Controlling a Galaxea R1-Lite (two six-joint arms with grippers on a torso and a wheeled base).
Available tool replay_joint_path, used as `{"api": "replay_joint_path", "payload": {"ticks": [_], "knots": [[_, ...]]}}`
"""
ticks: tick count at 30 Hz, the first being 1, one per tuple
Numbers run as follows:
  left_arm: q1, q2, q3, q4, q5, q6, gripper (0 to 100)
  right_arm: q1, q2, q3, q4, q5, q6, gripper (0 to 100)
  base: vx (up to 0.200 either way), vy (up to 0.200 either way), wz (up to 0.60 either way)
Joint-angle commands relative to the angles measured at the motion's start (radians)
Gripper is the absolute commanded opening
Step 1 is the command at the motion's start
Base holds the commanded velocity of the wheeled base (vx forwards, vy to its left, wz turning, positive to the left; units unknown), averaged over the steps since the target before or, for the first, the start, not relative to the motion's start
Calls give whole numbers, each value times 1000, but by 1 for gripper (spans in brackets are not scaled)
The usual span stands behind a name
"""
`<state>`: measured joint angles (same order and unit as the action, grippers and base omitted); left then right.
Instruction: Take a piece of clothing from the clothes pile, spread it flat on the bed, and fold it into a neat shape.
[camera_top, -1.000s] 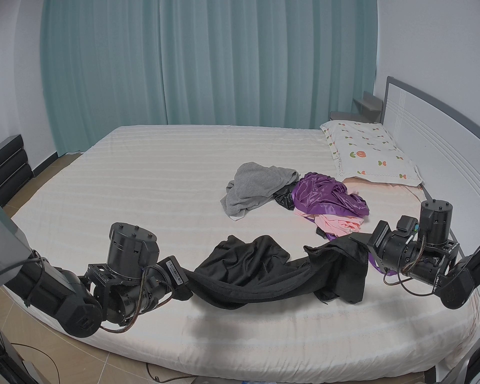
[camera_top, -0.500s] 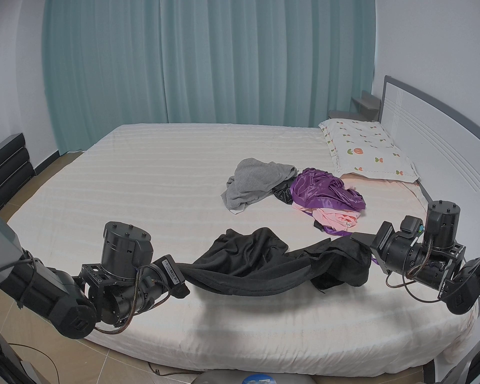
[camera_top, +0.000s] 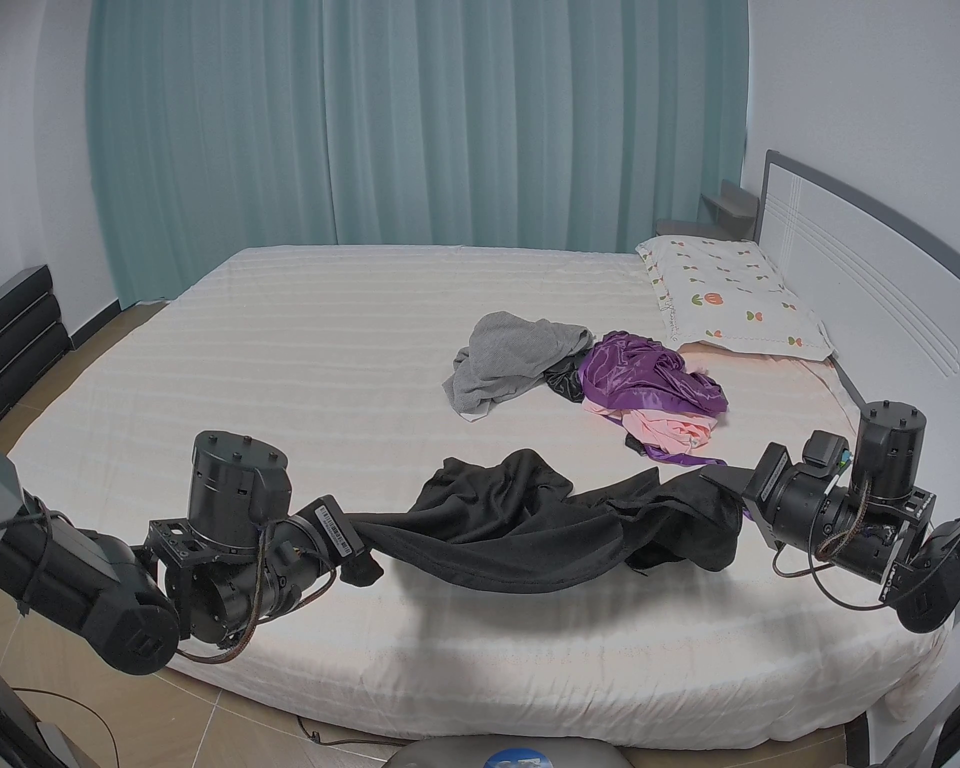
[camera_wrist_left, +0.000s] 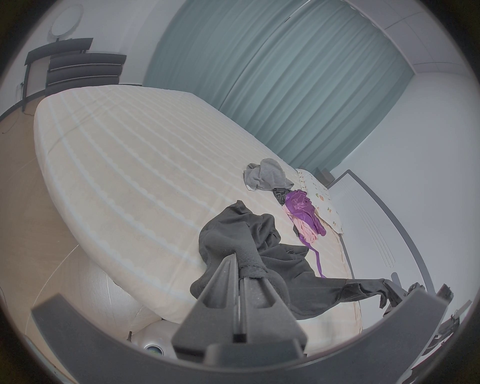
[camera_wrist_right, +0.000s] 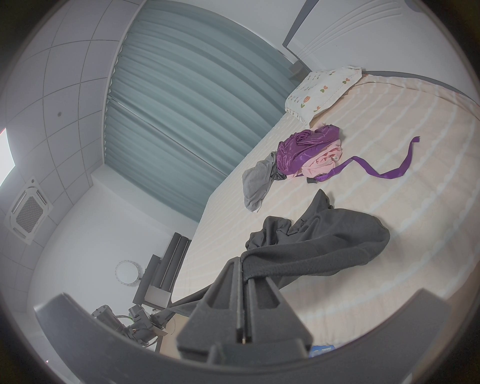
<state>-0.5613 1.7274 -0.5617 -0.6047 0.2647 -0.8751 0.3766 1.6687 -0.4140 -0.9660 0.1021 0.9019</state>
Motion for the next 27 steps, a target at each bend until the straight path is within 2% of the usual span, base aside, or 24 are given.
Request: {"api": "replay_joint_path", "payload": {"ticks": [1,13,27], "knots": [[0,-6,0,5,-2,-2,0,1,-4,0,0,1,0,0,0,0,0],[8,-20,5,6,-1,-1,0,1,-14,0,0,-4,0,0,0,200,0],[9,-51,5,8,-1,2,0,15,-14,-9,0,-104,-47,0,0,200,0]]}}
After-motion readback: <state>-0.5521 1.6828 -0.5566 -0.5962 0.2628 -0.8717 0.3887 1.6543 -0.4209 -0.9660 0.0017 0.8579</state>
